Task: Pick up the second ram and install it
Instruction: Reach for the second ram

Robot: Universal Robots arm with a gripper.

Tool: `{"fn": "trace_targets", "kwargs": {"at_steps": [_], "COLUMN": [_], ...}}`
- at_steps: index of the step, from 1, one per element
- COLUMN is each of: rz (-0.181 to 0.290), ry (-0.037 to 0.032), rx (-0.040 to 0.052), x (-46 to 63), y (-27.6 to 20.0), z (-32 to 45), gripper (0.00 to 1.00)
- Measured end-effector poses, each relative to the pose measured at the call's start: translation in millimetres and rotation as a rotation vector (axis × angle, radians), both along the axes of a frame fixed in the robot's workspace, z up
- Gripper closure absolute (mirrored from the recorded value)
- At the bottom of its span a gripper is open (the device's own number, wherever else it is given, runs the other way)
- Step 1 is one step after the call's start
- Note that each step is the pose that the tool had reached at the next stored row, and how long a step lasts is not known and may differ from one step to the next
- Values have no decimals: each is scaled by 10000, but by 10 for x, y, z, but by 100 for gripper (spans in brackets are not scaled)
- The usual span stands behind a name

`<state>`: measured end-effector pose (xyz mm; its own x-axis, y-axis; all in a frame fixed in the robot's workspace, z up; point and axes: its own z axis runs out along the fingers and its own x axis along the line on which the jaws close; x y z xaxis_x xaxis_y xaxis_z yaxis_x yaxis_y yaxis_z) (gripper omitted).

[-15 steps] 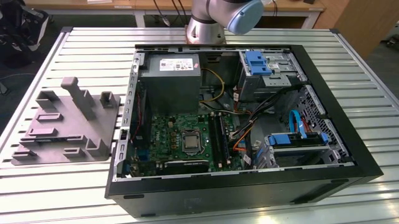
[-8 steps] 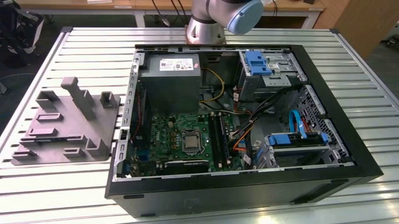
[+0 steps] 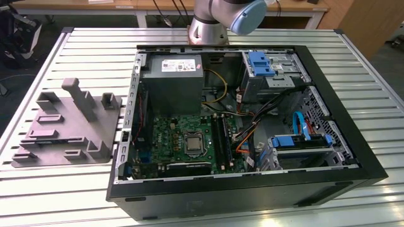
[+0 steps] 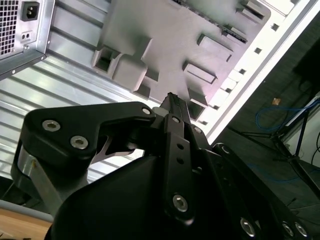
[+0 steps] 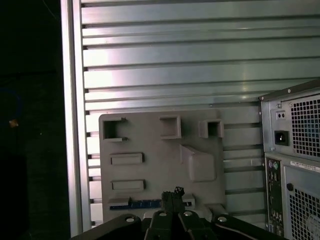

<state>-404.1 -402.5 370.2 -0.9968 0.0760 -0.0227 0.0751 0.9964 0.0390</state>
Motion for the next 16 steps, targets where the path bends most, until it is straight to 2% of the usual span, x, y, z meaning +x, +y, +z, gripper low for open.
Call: {"fn": "trace_targets", "kwargs": {"at_steps": [7, 16], "rz": [1, 10], "ry": [43, 140], "rx": [-6, -6], "x": [-5, -5], "y": [-130, -343], "z": [-35, -99], "gripper": [90, 90]}}
